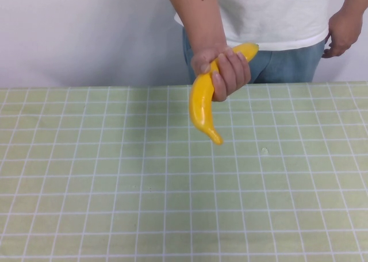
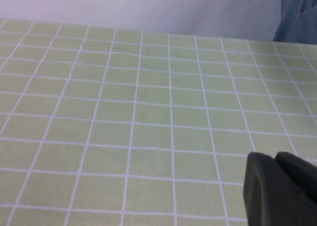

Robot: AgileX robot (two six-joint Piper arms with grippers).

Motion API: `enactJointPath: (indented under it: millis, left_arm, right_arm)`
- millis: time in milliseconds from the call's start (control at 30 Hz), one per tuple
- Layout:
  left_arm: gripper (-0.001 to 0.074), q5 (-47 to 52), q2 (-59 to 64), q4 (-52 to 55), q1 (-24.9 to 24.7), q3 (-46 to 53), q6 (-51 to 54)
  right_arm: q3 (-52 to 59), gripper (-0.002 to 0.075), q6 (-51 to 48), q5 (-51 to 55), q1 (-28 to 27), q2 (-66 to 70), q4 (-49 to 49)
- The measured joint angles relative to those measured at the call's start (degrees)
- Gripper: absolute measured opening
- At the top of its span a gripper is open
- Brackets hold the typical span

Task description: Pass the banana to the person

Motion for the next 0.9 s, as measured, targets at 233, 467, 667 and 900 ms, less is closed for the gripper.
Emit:
enactJointPath:
  millis: [233,467,667,900]
  left_arm:
    - [0.0001,0.0,0.0,0.0,0.0,0.0,0.0]
    - [0.0001,0.0,0.0,0.0,0.0,0.0,0.0]
    - [0.0001,0.0,0.0,0.0,0.0,0.0,0.0]
    - [0.0001,0.0,0.0,0.0,0.0,0.0,0.0]
  right_arm:
    - [8.6,-0.0008,0.0,5.1,0.0,-1.7,-2.4]
    - [8.6,-0.0008,-0.1,0.9,0.0,-2.9,-16.5]
    - [14.8,-0.0008,-0.2,-11.3,-2.9,-10.8,-14.2]
    - [36.9,-0.0008,-0.2,-41.3,-15.1,-26.4,-10.3]
